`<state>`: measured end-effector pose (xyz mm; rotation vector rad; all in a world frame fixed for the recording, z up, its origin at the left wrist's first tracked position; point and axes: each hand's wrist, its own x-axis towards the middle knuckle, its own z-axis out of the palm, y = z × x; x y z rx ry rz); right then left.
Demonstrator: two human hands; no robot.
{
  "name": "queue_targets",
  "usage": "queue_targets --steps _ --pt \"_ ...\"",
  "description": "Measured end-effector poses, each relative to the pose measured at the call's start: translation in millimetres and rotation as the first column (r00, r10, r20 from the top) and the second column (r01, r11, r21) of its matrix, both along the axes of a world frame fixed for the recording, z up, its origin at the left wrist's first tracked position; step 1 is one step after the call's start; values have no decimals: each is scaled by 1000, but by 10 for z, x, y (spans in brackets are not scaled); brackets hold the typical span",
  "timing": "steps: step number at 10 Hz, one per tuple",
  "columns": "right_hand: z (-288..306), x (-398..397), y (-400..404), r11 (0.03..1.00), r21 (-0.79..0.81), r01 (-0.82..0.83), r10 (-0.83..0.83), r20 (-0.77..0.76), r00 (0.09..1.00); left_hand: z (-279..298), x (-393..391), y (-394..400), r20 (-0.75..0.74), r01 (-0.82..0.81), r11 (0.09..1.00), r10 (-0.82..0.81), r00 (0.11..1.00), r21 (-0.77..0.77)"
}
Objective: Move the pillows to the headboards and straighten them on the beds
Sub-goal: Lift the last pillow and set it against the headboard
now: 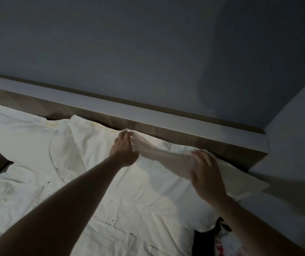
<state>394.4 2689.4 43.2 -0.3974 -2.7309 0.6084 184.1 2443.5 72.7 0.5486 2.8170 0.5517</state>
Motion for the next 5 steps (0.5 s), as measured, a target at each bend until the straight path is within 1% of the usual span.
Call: queue_targets --steps 1,2,3,4,5 --pt "24 -24 27 1000 13 21 -21 32 999 33 8 14 40 7 1000 -6 999 -30" --pt "-57 3 81 996 41 83 -87 121 989 29 90 8 86 76 997 -74 994 -21" --pt "-108 -14 71 993 65 94 -105 196 975 23 103 -19 131 146 989 -141 981 -26" --pt "-7 -44 -131 987 3 163 -161 162 974 125 188 -22 140 151 989 -150 979 7" --pt "7 92 -278 991 -68 116 -108 113 988 89 436 -104 124 109 993 -113 986 40"
